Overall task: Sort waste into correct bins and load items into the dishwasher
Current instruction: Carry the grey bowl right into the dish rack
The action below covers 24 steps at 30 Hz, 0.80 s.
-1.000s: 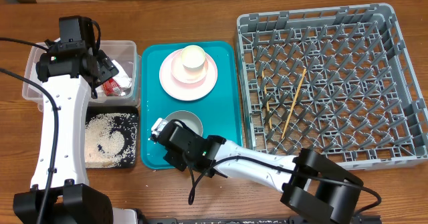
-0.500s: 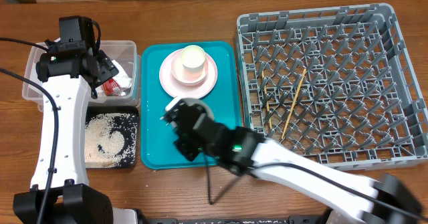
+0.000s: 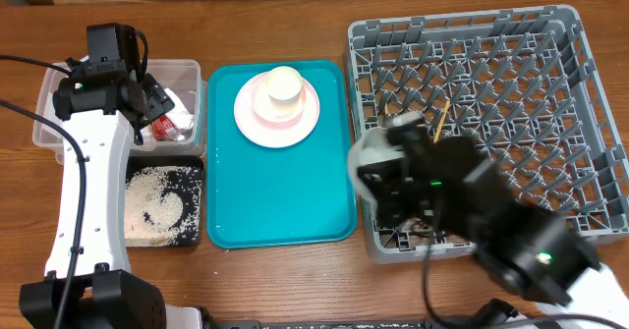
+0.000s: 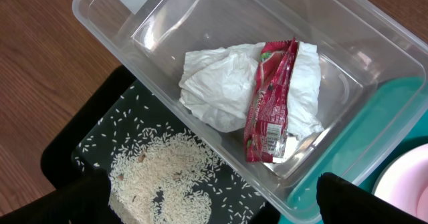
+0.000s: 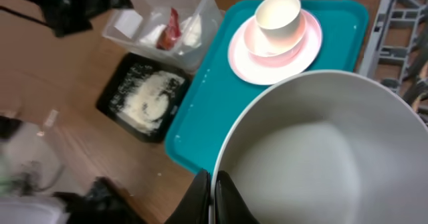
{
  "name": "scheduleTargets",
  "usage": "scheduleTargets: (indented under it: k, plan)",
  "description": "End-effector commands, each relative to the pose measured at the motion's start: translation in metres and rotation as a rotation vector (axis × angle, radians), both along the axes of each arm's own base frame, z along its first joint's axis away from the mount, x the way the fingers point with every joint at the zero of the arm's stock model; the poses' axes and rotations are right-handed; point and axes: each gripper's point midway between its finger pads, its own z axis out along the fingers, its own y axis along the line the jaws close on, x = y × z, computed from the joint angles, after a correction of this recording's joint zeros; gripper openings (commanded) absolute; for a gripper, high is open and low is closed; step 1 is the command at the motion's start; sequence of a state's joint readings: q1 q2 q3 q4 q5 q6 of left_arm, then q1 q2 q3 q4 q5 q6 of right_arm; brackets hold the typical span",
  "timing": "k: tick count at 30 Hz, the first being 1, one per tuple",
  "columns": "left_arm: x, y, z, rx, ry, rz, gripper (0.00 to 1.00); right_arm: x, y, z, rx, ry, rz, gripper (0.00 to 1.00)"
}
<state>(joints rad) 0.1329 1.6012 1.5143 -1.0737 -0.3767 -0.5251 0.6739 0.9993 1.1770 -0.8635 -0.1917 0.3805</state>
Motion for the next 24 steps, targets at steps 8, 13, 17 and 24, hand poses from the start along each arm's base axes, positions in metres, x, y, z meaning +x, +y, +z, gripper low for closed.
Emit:
scheduleTargets:
  k: [8, 13, 17, 24]
  plan:
    - [0.003, 0.000, 0.013, -0.006, -0.047, 0.012, 1.00, -0.020, -0.011, 0.038, 0.338, 0.203, 0.114, 0.04]
    - [0.003, 0.000, 0.013, -0.007, -0.047, 0.012, 1.00, -0.010, -0.030, 0.040, 0.404, 0.256, 0.075, 0.04]
    - [0.003, 0.000, 0.013, -0.007, -0.047, 0.012, 1.00, -0.002, -0.045, 0.032, 0.413, 0.285, 0.038, 0.04]
    - [0.003, 0.000, 0.013, -0.007, -0.047, 0.012, 1.00, 0.015, -0.047, 0.011, 0.481, 0.361, 0.058, 0.04]
